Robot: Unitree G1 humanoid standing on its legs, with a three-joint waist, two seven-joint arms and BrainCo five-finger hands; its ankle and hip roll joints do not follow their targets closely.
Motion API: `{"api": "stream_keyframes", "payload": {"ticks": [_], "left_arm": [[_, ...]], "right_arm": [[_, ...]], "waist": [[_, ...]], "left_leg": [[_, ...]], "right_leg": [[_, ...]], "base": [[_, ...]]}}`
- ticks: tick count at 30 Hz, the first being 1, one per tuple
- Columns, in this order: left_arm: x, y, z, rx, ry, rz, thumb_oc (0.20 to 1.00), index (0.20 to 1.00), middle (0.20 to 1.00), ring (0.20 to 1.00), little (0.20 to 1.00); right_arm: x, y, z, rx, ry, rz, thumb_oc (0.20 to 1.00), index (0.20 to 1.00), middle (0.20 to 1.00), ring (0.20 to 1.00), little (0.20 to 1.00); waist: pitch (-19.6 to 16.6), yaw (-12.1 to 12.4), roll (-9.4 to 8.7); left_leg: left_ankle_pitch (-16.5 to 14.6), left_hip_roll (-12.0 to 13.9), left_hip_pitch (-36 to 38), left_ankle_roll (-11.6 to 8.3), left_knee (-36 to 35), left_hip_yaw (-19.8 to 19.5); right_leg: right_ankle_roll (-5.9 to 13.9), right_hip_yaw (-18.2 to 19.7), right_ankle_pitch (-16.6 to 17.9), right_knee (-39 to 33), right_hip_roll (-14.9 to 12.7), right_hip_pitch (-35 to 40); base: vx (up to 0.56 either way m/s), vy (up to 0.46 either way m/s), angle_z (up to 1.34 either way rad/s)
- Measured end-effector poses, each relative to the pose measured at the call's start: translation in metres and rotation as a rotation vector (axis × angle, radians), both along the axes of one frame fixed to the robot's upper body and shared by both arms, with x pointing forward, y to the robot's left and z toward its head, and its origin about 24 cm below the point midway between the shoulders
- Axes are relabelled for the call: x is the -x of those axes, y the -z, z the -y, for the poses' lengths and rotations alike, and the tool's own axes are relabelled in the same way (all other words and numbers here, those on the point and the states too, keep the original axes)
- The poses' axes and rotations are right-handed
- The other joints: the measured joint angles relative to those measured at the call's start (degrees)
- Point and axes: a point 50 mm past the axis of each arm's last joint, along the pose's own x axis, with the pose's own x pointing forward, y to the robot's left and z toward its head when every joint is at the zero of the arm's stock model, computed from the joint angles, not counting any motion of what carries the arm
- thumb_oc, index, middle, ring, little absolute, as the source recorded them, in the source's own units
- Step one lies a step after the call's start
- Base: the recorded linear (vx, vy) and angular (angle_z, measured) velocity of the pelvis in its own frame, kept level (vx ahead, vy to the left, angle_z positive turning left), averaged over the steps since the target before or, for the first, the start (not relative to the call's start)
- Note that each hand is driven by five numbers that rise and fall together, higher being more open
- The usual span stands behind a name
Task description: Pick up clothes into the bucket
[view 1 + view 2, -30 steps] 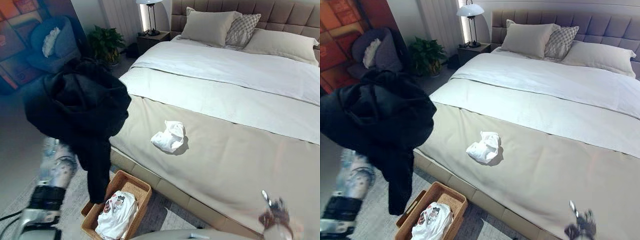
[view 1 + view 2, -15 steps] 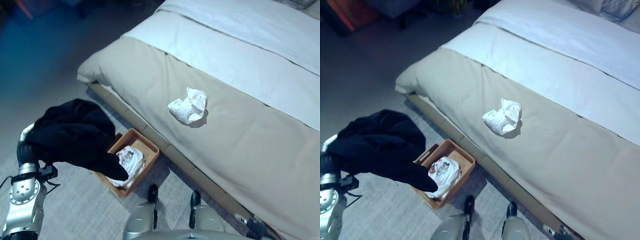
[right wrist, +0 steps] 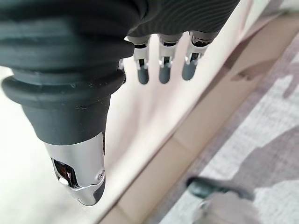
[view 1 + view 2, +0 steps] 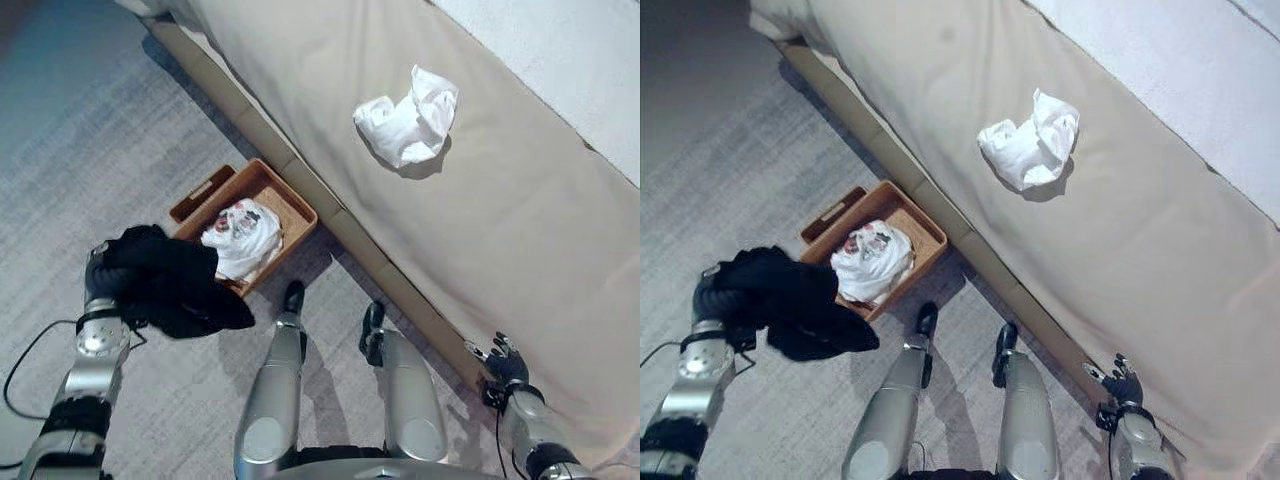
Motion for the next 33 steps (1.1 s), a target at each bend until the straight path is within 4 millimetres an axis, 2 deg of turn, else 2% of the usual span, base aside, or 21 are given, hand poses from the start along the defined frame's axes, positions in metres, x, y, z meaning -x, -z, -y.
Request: {"api": "stream_keyframes", "payload": {"ticks": [3, 6, 8, 12, 16, 20, 22, 23, 24, 26, 33], "left_arm": [[-0.019, -0.012, 0.007, -0.019, 0.010, 0.032, 0.200, 0.200, 0.200, 0.200, 0.200], [-0.033, -0.033, -0.002, -0.039, -0.044, 0.073, 0.200, 0.200, 0.200, 0.200, 0.200], [-0.038, -0.043, -0.007, -0.041, -0.071, 0.099, 0.200, 0.200, 0.200, 0.200, 0.200], [-0.034, -0.063, -0.023, -0.059, -0.155, 0.163, 0.200, 0.200, 0.200, 0.200, 0.200], [-0.035, -0.074, -0.026, -0.069, -0.177, 0.199, 0.200, 0.200, 0.200, 0.200, 0.200], [-0.034, -0.076, -0.033, -0.079, -0.212, 0.189, 0.200, 0.200, 0.200, 0.200, 0.200], [-0.032, -0.069, -0.038, -0.073, -0.246, 0.154, 0.200, 0.200, 0.200, 0.200, 0.200], [-0.032, -0.069, -0.039, -0.072, -0.250, 0.149, 0.238, 0.238, 0.238, 0.238, 0.238], [-0.032, -0.069, -0.040, -0.068, -0.257, 0.147, 1.000, 1.000, 1.000, 1.000, 1.000], [-0.031, -0.065, -0.043, -0.065, -0.275, 0.116, 1.000, 1.000, 1.000, 1.000, 1.000], [-0.036, -0.068, -0.039, -0.067, -0.245, 0.109, 1.000, 1.000, 1.000, 1.000, 1.000]], "right_arm": [[-0.004, -0.001, -0.005, -0.002, 0.001, 0.016, 1.000, 1.000, 1.000, 1.000, 1.000], [-0.017, -0.007, -0.016, -0.017, -0.023, 0.076, 1.000, 1.000, 1.000, 1.000, 1.000], [-0.018, -0.006, -0.020, -0.020, -0.029, 0.072, 1.000, 1.000, 1.000, 1.000, 1.000], [-0.020, -0.004, -0.031, -0.044, -0.024, 0.088, 1.000, 1.000, 1.000, 1.000, 1.000], [-0.020, -0.004, -0.033, -0.059, -0.021, 0.097, 1.000, 1.000, 1.000, 1.000, 1.000], [-0.024, -0.007, -0.035, -0.068, -0.016, 0.122, 1.000, 1.000, 1.000, 1.000, 1.000], [-0.025, -0.007, -0.038, -0.079, -0.020, 0.126, 1.000, 1.000, 1.000, 1.000, 1.000], [-0.025, -0.006, -0.039, -0.082, -0.023, 0.125, 1.000, 1.000, 1.000, 1.000, 1.000], [-0.026, -0.006, -0.042, -0.081, -0.039, 0.124, 1.000, 1.000, 1.000, 1.000, 1.000], [-0.027, -0.007, -0.044, -0.087, -0.045, 0.133, 1.000, 1.000, 1.000, 1.000, 1.000], [-0.028, -0.008, -0.044, -0.084, -0.046, 0.138, 1.000, 1.000, 1.000, 1.000, 1.000]], "waist": [[0.43, -1.75, -1.37], [1.13, -3.12, -3.19], [1.07, -3.44, -4.31], [0.87, -4.57, -5.10], [0.80, -4.69, -5.22], [0.45, -4.72, -5.76], [0.29, -4.90, -6.00], [0.20, -4.93, -6.15], [0.08, -5.62, -6.33], [0.02, -6.14, -6.42], [-0.01, -6.18, -6.46]], "left_leg": [[-0.70, -0.17, -4.28, 0.02, 3.42, 0.08], [-1.81, 0.61, -10.06, 0.21, 7.94, 1.01], [-2.56, 1.14, -11.78, 0.02, 9.14, 2.02], [-3.90, 2.08, -14.60, 0.49, 11.28, 3.34], [-4.55, 2.28, -15.83, 1.09, 12.60, 3.98], [-6.12, 2.58, -17.67, 1.46, 14.18, 4.07], [-6.37, 2.82, -18.08, 1.76, 15.08, 4.21], [-6.26, 2.85, -18.21, 1.93, 14.97, 4.35], [-6.84, 2.76, -18.62, 1.59, 15.11, 4.16], [-6.73, 2.82, -18.52, 1.87, 15.85, 4.31], [-6.73, 2.67, -17.95, 1.88, 15.53, 4.75]], "right_leg": [[-0.05, 0.14, 0.16, 1.37, 0.04, -3.26], [-0.08, 1.25, 1.49, 1.91, 1.06, -8.04], [0.15, 2.22, 2.26, 1.42, 1.69, -9.55], [0.82, 4.04, 3.46, 0.05, 2.70, -11.47], [1.08, 4.30, 3.74, -0.36, 2.86, -12.11], [1.33, 4.50, 3.69, -0.42, 3.19, -13.34], [1.43, 4.54, 4.15, -0.33, 3.46, -13.30], [1.77, 4.58, 4.35, -0.12, 3.48, -13.47], [1.31, 4.53, 4.00, -0.39, 3.47, -13.68], [1.76, 4.59, 4.31, -0.33, 3.56, -13.23], [1.77, 5.03, 4.32, -0.32, 3.45, -13.14]], "base": [[-0.02, 0.095, -0.04], [0.01, 0.106, -0.26], [0.02, 0.063, -0.39], [0.03, 0.055, -0.26], [0.02, 0.050, -0.07], [0.04, 0.020, -0.08], [0.01, 0.005, -0.06], [0.09, 0.010, -0.01], [0.09, 0.013, 0.02], [0.00, 0.000, 0.00], [0.00, 0.000, 0.00]]}}
